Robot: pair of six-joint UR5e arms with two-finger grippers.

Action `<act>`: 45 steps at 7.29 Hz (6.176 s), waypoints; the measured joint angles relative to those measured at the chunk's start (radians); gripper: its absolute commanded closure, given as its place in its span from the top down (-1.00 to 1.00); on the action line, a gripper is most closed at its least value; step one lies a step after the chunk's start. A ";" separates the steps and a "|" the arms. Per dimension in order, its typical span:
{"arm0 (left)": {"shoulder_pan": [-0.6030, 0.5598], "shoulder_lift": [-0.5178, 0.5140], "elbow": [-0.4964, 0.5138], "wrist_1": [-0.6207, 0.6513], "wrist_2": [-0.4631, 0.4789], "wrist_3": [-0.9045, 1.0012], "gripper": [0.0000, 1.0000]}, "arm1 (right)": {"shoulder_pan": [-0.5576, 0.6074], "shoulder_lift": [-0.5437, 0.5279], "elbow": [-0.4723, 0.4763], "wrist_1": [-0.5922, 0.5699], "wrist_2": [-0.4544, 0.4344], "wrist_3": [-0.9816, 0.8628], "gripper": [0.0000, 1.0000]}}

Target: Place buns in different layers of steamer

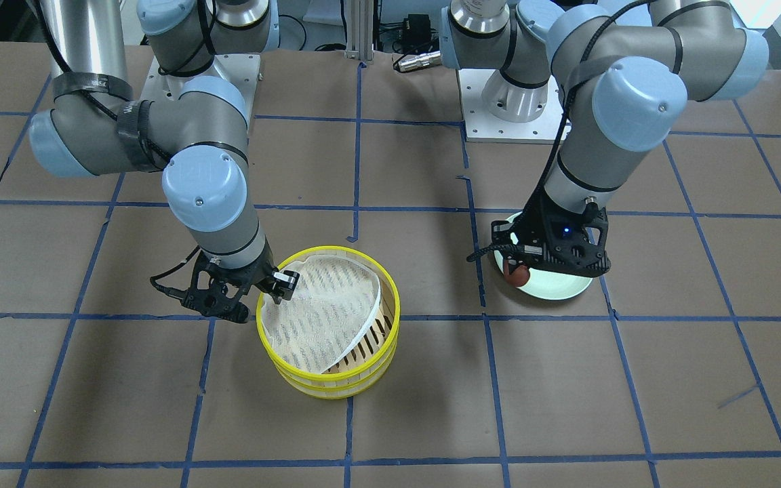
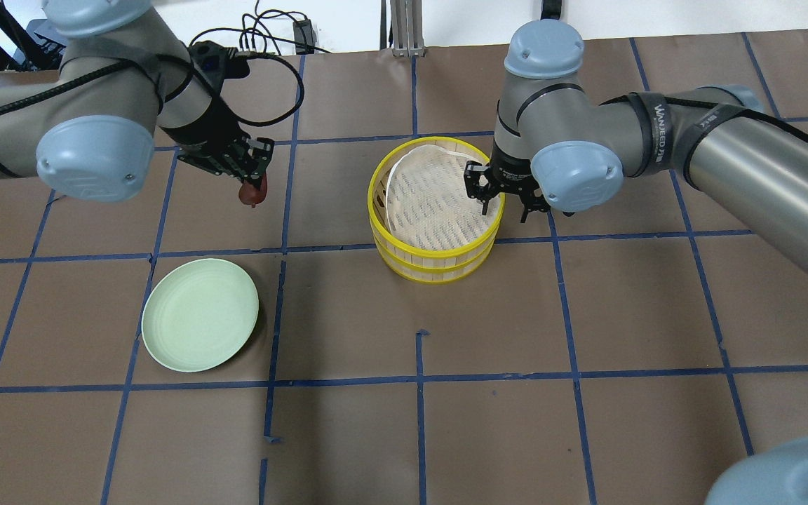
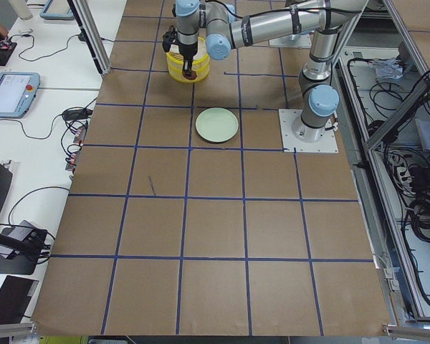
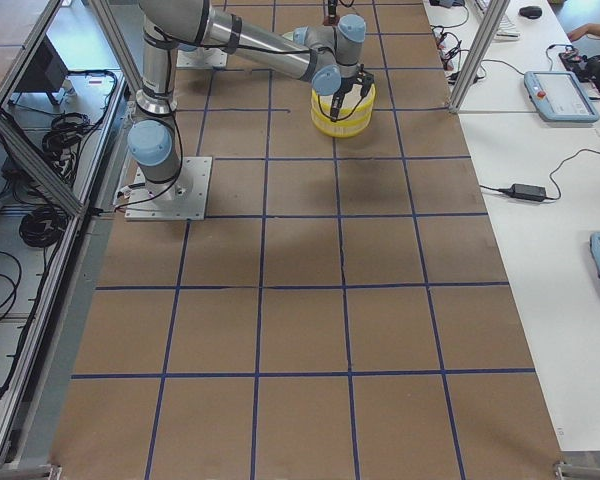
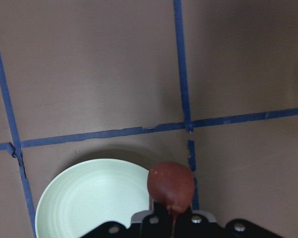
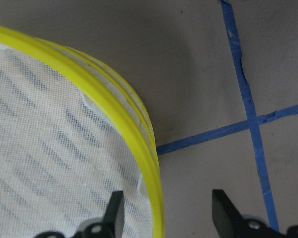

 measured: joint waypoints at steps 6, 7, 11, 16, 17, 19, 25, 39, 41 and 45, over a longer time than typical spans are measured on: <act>-0.287 -0.092 0.055 0.192 -0.087 -0.526 -0.82 | -0.192 -0.279 -0.109 0.327 0.014 -0.352 1.00; -0.326 -0.129 0.056 0.266 -0.087 -0.568 -0.82 | -0.193 -0.286 -0.106 0.334 0.014 -0.357 1.00; -0.352 -0.191 0.050 0.375 -0.016 -0.409 -0.82 | -0.184 -0.299 -0.112 0.364 0.015 -0.352 1.00; -0.351 -0.194 0.053 0.378 0.105 -0.313 -0.20 | -0.159 -0.332 -0.215 0.548 0.018 -0.354 1.00; -0.351 -0.194 0.056 0.379 0.110 -0.312 0.99 | -0.157 -0.331 -0.210 0.552 0.017 -0.353 1.00; -0.351 -0.195 0.057 0.378 0.111 -0.320 1.00 | -0.156 -0.331 -0.198 0.552 0.018 -0.351 1.00; -0.357 -0.191 0.057 0.378 0.078 -0.418 1.00 | -0.155 -0.332 -0.190 0.554 0.024 -0.345 1.00; 0.042 0.249 0.101 -0.514 0.064 0.038 1.00 | -0.161 -0.332 -0.235 0.597 -0.011 -0.399 1.00; 0.046 0.261 0.079 -0.516 0.071 0.043 1.00 | -0.157 -0.333 -0.254 0.621 -0.009 -0.406 1.00; 0.056 0.265 0.074 -0.517 0.075 0.049 1.00 | -0.156 -0.334 -0.253 0.632 -0.001 -0.407 1.00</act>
